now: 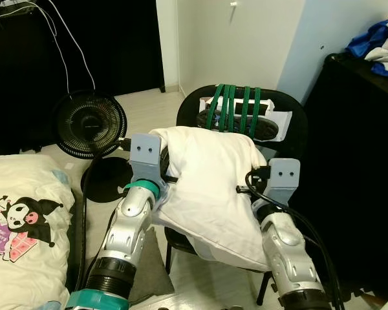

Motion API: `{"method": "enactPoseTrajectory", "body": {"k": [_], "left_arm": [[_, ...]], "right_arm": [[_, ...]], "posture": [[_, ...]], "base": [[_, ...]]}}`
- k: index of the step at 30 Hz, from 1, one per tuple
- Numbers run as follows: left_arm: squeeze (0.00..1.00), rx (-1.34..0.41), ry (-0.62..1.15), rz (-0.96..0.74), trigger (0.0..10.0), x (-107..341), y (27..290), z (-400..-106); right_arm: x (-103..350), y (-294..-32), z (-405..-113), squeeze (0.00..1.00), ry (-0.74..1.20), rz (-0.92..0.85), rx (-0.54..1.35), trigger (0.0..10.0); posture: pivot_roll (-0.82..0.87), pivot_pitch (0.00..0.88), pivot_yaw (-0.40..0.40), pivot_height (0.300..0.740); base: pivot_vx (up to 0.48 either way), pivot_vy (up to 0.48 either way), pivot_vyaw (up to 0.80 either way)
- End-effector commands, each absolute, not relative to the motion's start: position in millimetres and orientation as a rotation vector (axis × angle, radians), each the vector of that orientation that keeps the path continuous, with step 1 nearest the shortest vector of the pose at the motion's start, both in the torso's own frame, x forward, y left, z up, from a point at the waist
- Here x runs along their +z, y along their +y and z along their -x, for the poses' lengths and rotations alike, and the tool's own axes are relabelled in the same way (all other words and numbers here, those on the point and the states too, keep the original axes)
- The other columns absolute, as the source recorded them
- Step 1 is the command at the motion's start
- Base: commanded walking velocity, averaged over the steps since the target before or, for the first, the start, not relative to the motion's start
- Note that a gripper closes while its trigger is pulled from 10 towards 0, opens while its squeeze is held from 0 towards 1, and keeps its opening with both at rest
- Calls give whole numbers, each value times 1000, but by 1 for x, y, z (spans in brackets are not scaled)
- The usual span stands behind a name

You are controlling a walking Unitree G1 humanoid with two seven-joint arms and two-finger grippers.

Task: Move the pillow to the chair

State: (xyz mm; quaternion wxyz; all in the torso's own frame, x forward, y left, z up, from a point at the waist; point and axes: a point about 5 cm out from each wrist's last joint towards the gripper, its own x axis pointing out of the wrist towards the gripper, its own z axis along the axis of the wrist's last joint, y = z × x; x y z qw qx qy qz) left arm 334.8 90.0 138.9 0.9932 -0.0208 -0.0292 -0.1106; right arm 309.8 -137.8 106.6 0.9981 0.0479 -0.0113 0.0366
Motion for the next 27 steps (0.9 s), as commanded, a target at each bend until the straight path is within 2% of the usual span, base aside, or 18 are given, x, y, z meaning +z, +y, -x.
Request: {"method": "enactPoseTrajectory", "body": {"k": [1, 14, 27], "left_arm": [[0, -240, -26, 39, 10000, 131, 84, -330], [0, -229, -22, 41, 10000, 130, 86, -327], [0, -258, -15, 38, 10000, 129, 82, -326]], "right_arm": [[106, -125, -310, 0, -13, -99, 129, 10000], [106, -124, -309, 0, -4, -95, 136, 10000], [104, -127, -307, 0, 1, -101, 111, 10000]], "posture": [[-37, 48, 102, 651], [-28, 57, 93, 642], [-38, 55, 124, 642]], "base": [[0, 0, 0], [0, 0, 0], [0, 0, 0]]}}
